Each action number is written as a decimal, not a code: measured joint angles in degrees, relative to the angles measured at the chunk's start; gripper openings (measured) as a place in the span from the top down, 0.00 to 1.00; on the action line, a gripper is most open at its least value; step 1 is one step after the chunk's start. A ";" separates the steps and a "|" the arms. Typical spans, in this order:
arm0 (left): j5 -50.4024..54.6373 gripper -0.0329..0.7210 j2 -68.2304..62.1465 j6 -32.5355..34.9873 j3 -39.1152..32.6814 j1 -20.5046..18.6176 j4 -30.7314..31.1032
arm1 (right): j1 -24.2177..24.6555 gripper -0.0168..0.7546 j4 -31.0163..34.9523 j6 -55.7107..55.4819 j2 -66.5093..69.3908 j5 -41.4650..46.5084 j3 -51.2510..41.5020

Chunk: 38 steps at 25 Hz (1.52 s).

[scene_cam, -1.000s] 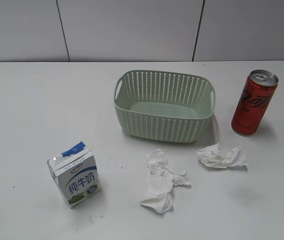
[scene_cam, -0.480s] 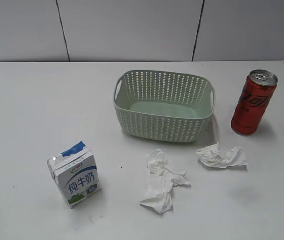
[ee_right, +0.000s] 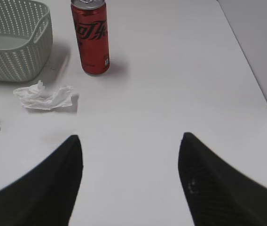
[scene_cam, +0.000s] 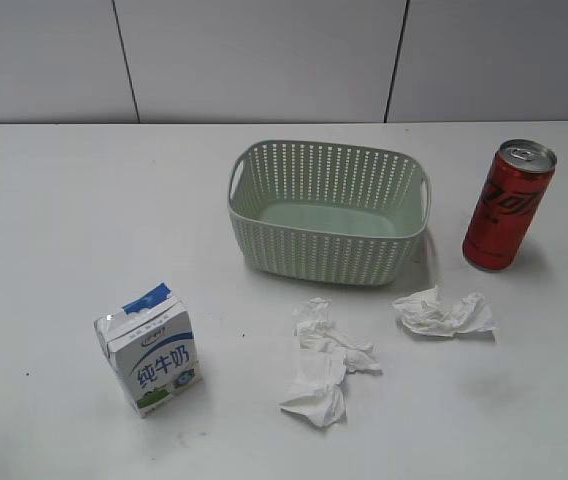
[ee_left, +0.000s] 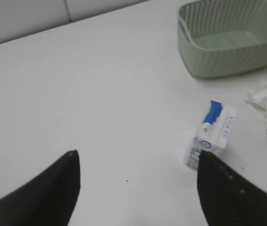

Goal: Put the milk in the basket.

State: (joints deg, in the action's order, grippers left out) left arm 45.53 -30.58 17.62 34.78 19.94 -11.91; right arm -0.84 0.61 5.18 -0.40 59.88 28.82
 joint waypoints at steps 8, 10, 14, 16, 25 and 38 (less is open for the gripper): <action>-3.86 0.19 -14.98 1.22 0.32 13.98 1.13 | 0.00 0.33 0.00 0.00 0.00 0.00 0.00; -3.99 0.18 -20.10 1.28 1.31 15.11 1.34 | 0.00 0.33 0.00 0.00 0.00 0.00 0.00; -3.28 0.12 -32.49 1.32 6.03 15.34 1.24 | 0.00 0.33 0.00 0.00 0.00 0.00 0.00; -2.57 0.10 -37.95 2.10 9.12 15.34 1.17 | 0.00 0.33 0.00 0.00 0.00 0.00 0.00; 1.79 0.08 -56.13 7.48 19.08 15.34 -3.98 | 0.00 0.33 0.00 0.00 0.00 0.00 0.00; -1.56 0.35 -65.84 7.73 19.91 15.34 -3.43 | 0.00 0.33 0.00 0.00 0.00 0.00 0.00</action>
State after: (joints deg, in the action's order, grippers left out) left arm 43.98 -96.42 25.36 54.69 35.28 -15.34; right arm -0.84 0.61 5.18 -0.40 59.88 28.82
